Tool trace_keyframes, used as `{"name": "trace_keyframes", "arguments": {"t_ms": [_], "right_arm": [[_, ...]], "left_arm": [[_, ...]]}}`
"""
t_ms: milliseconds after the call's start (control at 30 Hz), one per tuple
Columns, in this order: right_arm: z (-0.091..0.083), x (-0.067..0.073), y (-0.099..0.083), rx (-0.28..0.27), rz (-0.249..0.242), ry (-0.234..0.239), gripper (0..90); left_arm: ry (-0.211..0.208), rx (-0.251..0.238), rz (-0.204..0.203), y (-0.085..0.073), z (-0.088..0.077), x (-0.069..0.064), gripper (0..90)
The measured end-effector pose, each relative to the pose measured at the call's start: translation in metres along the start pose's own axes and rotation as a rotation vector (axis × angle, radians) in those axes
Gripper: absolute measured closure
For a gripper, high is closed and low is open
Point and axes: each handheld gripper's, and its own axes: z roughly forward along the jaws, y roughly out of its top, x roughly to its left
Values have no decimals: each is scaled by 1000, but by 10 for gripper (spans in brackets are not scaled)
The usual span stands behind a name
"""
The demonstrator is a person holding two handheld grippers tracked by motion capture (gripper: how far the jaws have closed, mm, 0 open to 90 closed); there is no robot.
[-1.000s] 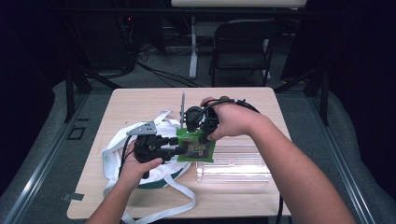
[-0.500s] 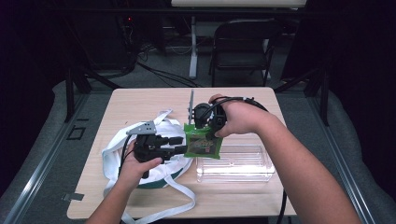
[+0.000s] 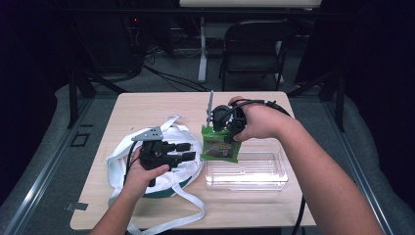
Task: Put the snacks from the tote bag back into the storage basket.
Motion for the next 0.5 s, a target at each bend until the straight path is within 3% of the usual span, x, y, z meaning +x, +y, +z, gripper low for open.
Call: {"name": "trace_keyframes", "arguments": {"t_ms": [500], "right_arm": [[6,-4,-15,17,28,-16,751]], "left_arm": [[9,-3,-7,-1,-2,3,535]]}}
